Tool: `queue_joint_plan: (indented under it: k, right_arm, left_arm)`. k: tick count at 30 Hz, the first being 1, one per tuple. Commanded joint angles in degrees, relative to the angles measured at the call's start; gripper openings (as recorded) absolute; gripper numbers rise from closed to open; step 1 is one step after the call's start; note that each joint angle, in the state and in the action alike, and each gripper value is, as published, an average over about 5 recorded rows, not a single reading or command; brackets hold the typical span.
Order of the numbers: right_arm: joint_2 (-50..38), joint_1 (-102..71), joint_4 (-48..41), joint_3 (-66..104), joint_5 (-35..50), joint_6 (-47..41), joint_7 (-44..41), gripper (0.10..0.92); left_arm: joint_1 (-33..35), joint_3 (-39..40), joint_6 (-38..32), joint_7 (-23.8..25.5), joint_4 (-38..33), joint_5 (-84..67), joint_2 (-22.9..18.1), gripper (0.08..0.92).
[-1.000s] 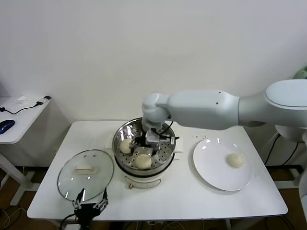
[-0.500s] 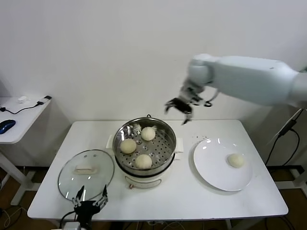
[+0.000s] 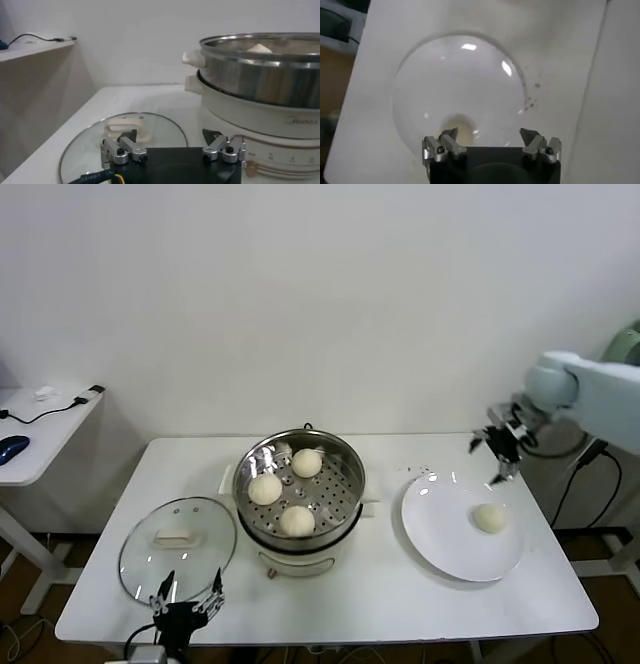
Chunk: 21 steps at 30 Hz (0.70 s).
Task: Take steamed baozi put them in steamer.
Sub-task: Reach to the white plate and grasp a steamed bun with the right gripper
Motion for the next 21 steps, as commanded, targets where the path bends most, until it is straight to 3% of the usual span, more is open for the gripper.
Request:
queue_joint_plan:
  k: [1, 21]
  right_arm:
    - [-6.9, -18.7, -6.7, 12.2, -6.5, -5.3, 0.4, 0.823]
    - [1.7, -32.1, -14.3, 28.0, -11.5, -7.1, 5.2, 0.823]
  left_arm:
    - [0.3, -0.1, 0.0, 0.0, 0.0, 0.1, -0.2, 0.823]
    - [0.3, 0.0, 0.0, -0.1, 1.1, 0.2, -0.3, 0.823]
